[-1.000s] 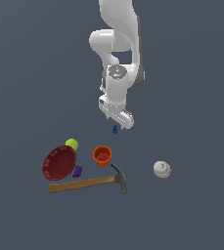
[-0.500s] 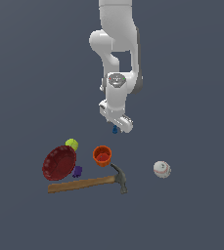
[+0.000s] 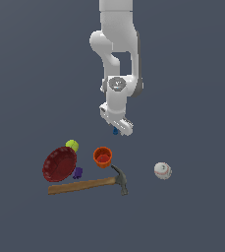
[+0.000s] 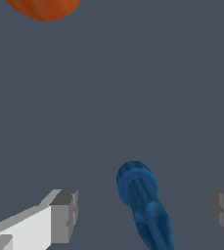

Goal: Pick up a designated object from a clutter of objects.

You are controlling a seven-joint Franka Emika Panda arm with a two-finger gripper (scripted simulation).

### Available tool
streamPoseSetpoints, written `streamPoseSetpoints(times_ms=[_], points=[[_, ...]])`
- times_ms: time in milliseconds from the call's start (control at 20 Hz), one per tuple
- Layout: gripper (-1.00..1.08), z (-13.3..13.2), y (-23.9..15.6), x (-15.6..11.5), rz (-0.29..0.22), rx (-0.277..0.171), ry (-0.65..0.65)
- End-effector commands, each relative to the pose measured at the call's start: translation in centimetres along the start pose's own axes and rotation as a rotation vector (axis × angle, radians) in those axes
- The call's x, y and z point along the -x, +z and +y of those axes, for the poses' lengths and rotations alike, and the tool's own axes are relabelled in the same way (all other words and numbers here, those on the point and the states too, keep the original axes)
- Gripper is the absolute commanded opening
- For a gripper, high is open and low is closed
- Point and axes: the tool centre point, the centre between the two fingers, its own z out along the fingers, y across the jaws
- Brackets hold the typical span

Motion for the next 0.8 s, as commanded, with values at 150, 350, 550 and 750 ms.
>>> streamPoseSetpoints(times_ms=[150,350,550,750], points=[[-1.00,-0.02,-0.04,-0.02,0.000,0.000,0.000],[-1.00,-0.02,-0.04,-0.02,0.000,0.000,0.000],[-1.00,-0.03,-0.06,-0.03,0.000,0.000,0.000],[-1.00,-0.02,-0.57,-0.24,0.000,0.000,0.000]])
